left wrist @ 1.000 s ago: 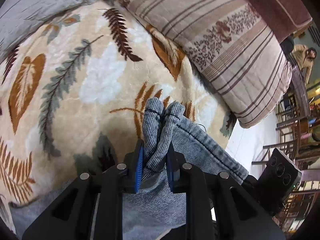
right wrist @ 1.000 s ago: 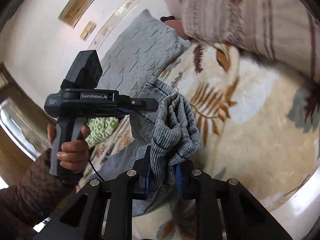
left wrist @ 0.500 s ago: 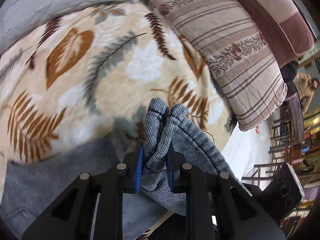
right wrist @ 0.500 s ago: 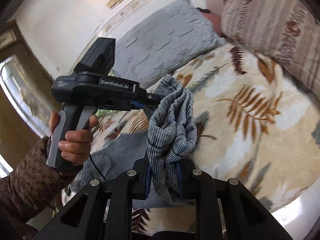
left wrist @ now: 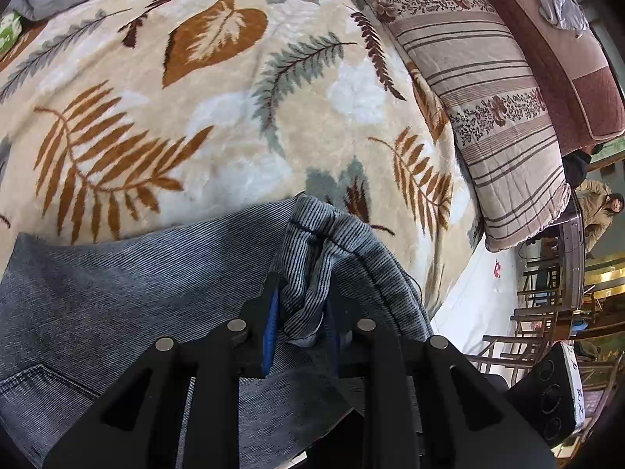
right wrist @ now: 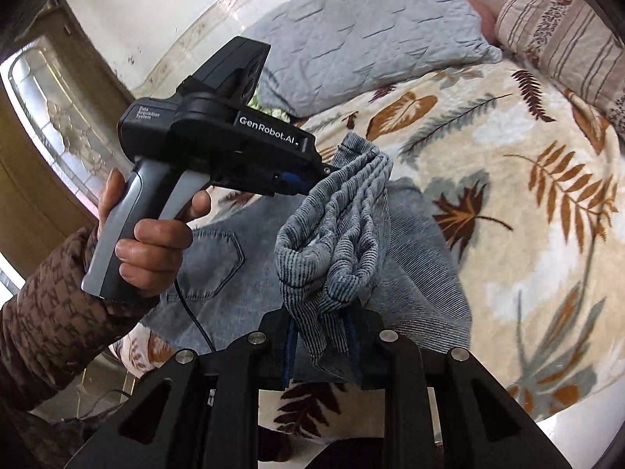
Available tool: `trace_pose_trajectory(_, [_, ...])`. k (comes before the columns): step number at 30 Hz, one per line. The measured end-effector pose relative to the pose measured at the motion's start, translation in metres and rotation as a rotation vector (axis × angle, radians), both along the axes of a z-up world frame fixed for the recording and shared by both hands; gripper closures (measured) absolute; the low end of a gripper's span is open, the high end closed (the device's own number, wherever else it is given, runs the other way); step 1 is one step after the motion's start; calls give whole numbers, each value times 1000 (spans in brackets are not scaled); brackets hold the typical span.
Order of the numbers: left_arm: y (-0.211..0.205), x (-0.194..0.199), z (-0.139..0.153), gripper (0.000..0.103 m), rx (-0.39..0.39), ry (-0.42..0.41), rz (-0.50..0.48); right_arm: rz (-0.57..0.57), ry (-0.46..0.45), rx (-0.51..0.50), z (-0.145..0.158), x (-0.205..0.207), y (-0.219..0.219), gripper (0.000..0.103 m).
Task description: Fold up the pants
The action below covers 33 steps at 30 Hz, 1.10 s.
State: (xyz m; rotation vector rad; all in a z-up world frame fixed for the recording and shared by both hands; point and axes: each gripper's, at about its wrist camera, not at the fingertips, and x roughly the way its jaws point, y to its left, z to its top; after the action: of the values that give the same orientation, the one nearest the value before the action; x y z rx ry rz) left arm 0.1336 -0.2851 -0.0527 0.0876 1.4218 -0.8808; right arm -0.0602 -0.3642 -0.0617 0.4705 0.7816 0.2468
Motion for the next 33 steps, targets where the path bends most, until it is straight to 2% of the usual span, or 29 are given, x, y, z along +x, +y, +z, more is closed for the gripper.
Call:
trace_pose_trajectory(9, [13, 2, -6, 81, 21, 9, 18, 34, 13, -16, -9, 2, 17, 78])
trace_pose_trajectory(14, [29, 4, -7, 79, 79, -10, 40, 63, 26, 2, -19, 5, 26, 75])
trace_pose_trajectory(20, [50, 8, -17, 79, 135, 9, 93, 93, 62, 35, -35, 14, 36, 61])
trace_pose_trajectory(25, [74, 7, -17, 78, 175, 41, 181, 138, 87, 27, -36, 20, 49, 37])
trace_pose_trajectory(29, [102, 6, -15, 74, 192, 65, 255, 192, 81, 20, -22, 15, 55, 34])
trace_pose_trajectory(33, [133, 5, -13, 66, 98, 137, 366, 161, 27, 51, -4, -4, 30, 33])
